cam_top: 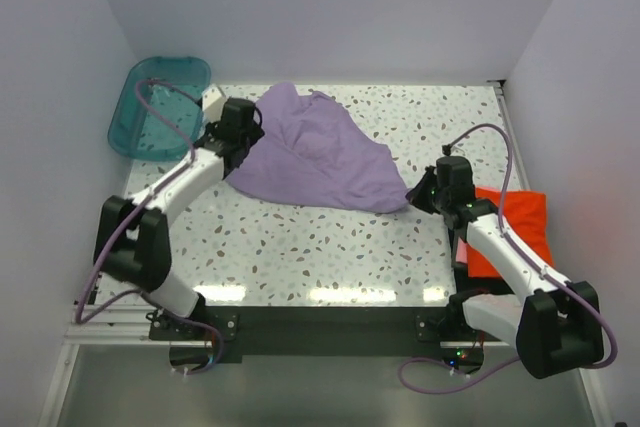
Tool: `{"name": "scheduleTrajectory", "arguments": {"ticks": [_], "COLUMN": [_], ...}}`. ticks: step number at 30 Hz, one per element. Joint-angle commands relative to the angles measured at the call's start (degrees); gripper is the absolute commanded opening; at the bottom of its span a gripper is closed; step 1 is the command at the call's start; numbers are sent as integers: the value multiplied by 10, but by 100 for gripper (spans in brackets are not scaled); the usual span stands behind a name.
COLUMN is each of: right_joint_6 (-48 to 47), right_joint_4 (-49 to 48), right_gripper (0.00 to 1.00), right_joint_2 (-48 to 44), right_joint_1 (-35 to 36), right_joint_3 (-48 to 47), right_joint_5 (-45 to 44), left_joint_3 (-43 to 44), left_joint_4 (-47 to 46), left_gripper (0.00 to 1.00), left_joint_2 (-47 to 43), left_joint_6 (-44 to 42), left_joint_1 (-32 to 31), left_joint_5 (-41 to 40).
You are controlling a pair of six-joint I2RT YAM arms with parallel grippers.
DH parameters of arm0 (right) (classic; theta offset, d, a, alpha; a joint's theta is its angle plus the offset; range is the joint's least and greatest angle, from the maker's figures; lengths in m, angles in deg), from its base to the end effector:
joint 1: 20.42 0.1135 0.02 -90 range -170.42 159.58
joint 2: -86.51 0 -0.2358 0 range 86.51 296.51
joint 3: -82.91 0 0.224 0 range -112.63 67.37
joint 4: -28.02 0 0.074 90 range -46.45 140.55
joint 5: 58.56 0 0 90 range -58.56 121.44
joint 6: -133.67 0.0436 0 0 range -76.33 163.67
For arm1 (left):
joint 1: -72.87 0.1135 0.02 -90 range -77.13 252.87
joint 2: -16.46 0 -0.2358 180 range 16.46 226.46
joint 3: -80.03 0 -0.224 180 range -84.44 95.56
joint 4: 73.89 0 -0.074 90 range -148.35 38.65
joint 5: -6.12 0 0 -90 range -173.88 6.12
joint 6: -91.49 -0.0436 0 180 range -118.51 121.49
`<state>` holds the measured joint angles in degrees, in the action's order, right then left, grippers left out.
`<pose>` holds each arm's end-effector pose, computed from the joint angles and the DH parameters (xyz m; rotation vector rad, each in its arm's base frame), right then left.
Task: Fold and stack the t-shirts
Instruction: Flatten the tshirt out
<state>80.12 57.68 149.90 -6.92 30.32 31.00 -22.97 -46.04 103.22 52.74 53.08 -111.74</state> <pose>0.2178 0.0519 0.2060 0.4650 2.2701 0.4434 0.3048 -0.0880 0.2423 -0.8277 1.9800 -0.1788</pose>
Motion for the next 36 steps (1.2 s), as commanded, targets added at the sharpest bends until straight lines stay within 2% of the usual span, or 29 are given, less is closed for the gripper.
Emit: {"name": "scheduleTrajectory", "arguments": {"ticks": [1,10,15,26,32,36], "right_joint_6": [-1,4,-5,-4,-1,-2], "right_joint_4": [-26,-55,-61,-72,-79,-79], "right_gripper": [0,0,0,0,0,0], "right_joint_2": [1,37,42,63,68,67], "right_joint_1": [1,1,2,2,2,1], "right_joint_3": [-21,-31,-28,-27,-24,-23], "right_joint_5": [4,48,43,60,69,70], "left_joint_3": [151,383,485,504,511,511], "left_joint_4": [46,90,110,114,119,115], "left_gripper": [54,53,53,50,40,29], "left_joint_2": [129,366,444,499,518,524], "left_joint_6": [-14,-11,-26,-9,5,4], "left_joint_1": [27,84,96,104,106,106], "left_joint_5": [-68,-51,-48,-43,-33,-21]}}
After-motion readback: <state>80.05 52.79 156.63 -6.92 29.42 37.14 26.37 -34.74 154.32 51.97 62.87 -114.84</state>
